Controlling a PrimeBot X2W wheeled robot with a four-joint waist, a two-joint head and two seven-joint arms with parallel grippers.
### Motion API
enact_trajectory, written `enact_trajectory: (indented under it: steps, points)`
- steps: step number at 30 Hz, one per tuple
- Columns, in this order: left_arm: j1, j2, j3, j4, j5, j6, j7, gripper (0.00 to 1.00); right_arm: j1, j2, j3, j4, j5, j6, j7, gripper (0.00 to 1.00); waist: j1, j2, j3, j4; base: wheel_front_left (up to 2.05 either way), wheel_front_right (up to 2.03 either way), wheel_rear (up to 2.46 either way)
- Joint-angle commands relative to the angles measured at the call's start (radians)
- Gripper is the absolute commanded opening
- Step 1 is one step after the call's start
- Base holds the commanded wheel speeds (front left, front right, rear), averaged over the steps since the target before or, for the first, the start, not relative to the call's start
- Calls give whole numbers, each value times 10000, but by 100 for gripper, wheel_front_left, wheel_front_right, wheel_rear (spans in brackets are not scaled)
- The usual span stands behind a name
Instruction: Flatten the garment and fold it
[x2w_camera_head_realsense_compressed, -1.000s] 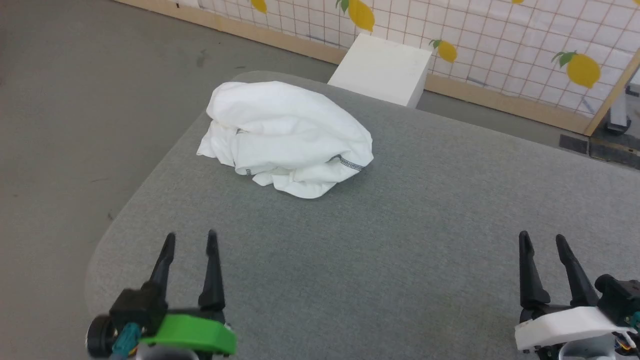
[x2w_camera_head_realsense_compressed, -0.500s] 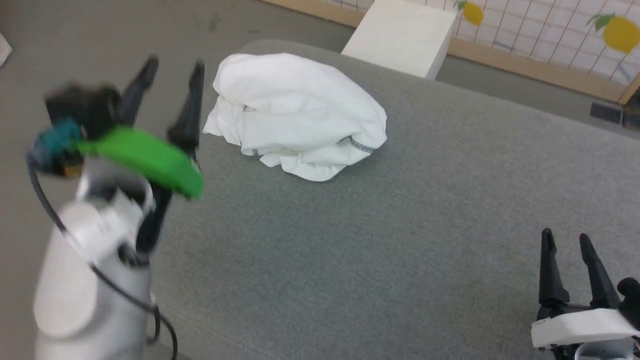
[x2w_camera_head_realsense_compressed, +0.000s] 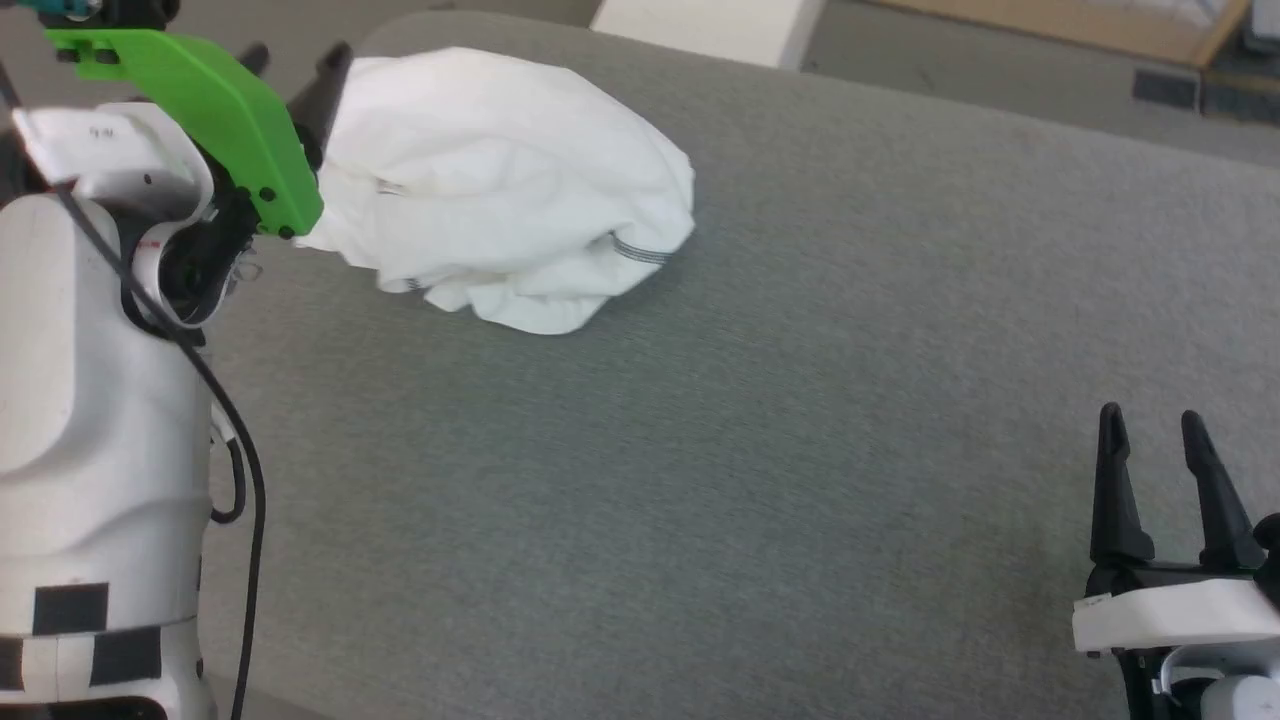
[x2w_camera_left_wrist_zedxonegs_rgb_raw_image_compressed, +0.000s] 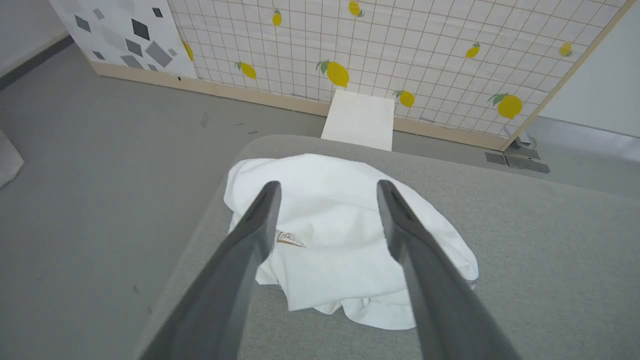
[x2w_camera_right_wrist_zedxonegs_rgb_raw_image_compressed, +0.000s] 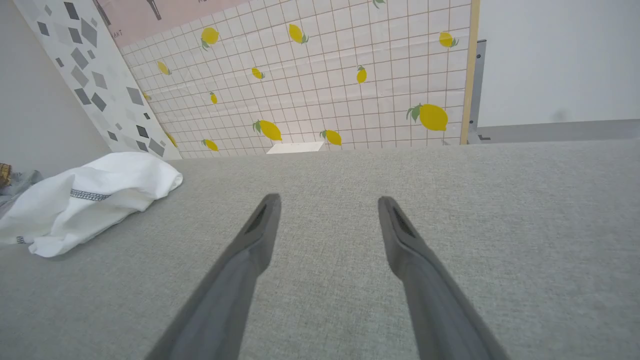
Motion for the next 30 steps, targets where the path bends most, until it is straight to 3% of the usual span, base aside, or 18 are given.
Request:
enact_trajectory:
  steps: [1,8,18,23,24,25,26,30]
  points:
    - [-201,-13,61,233,-288,-24,329,100,-162,-4,-13,-120,-84,-15,-59,100,0,0,675,-679,0,0,0]
    - [-476,-93,394,1162,-834,603,1387,100,-330,-4,-133,-513,-264,-15,-37,100,0,0,1608,-1425,0,0,0]
    - [-548,-413,631,2213,-738,2471,2469,100,-487,-4,-384,-1048,-327,-15,38,100,0,0,2693,-1897,0,0,0]
    - [-516,-566,636,2237,-772,2946,2827,100,-601,-4,-401,-1223,-349,-15,44,100,0,0,2959,-2020,0,0,0]
    - [-499,-579,612,2209,-780,2939,2844,54,-644,-4,-391,-1272,-369,-15,43,100,0,0,3005,-2043,0,0,0]
    - [-485,-577,561,2178,-781,2873,2859,31,-674,-4,-380,-1320,-382,-15,43,100,0,0,3036,-2057,0,0,0]
    - [-467,-561,515,2147,-771,2808,2842,0,-704,-4,-369,-1384,-408,-15,41,100,0,0,3064,-2068,0,0,0]
    - [-426,-560,477,2114,-837,2674,2778,0,-751,-4,-374,-1630,-512,-15,28,100,0,0,3065,-2098,0,0,0]
